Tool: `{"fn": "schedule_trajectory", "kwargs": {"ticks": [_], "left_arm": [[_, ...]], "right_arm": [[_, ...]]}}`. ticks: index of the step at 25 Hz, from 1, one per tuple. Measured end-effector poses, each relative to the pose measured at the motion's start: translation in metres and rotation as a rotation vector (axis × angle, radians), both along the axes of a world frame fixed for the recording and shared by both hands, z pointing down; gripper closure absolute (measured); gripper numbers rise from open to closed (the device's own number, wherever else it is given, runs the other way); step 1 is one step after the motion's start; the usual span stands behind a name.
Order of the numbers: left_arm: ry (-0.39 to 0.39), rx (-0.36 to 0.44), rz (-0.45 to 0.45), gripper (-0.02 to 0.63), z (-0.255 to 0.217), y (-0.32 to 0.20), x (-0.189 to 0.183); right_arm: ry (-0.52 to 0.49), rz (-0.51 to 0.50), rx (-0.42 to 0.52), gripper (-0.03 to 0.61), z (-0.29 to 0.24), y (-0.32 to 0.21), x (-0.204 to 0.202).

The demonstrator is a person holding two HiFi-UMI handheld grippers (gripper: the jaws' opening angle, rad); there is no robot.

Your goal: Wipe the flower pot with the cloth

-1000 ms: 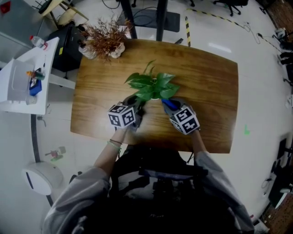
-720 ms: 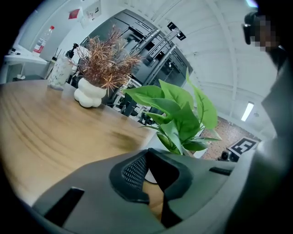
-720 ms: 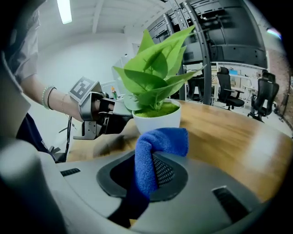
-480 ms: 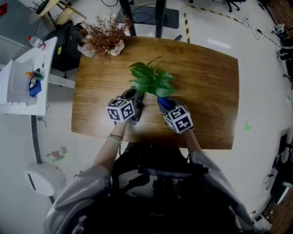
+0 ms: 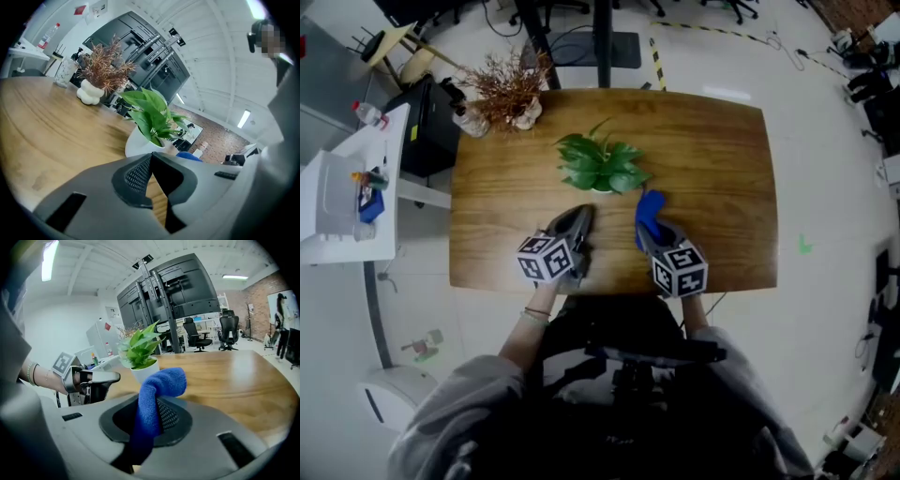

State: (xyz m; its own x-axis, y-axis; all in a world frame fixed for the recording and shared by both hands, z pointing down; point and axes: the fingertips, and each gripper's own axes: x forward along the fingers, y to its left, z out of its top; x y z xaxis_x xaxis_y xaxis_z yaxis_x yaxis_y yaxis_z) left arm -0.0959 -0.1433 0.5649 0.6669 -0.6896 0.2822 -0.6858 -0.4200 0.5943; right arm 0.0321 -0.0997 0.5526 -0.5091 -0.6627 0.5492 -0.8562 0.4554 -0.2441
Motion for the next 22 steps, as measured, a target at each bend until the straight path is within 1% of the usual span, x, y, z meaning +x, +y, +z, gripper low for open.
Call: {"fn": "schedule_trajectory", "kwargs": {"ticks": [2,5,7,9,14,18,22], "left_arm": [[-0.029,0.015,0.013,0.606,-0.007,0.013,0.004],[-0.063,0.065,0.029,0.606,-0.025,0.033,0.014],[-0.090,0.101,0.014,0.606,-0.036,0.045,0.019],[-0.103,0.129,-0.026,0.606,-0.045,0.061,0.019],[-0.093,0.182,-0.119,0.606,-0.068,0.108,0.024],[-0.088,0.213,-0.148,0.606,-0.083,0.141,0.035],[-0.096,0.230,-0.175,0.607,-0.090,0.157,0.038]], "right_arm": [[-0.016,0.031,0.003,0.523,-0.008,0.012,0.007],[-0.069,0.070,0.022,0.523,-0.026,0.029,0.020],[-0.090,0.073,0.038,0.523,-0.033,0.038,0.028],[-0.094,0.059,0.050,0.523,-0.038,0.049,0.032],[-0.108,-0.003,0.080,0.523,-0.049,0.083,0.031],[-0.111,-0.045,0.090,0.524,-0.052,0.109,0.031],[-0.111,-0.089,0.093,0.525,-0.054,0.124,0.026]]}}
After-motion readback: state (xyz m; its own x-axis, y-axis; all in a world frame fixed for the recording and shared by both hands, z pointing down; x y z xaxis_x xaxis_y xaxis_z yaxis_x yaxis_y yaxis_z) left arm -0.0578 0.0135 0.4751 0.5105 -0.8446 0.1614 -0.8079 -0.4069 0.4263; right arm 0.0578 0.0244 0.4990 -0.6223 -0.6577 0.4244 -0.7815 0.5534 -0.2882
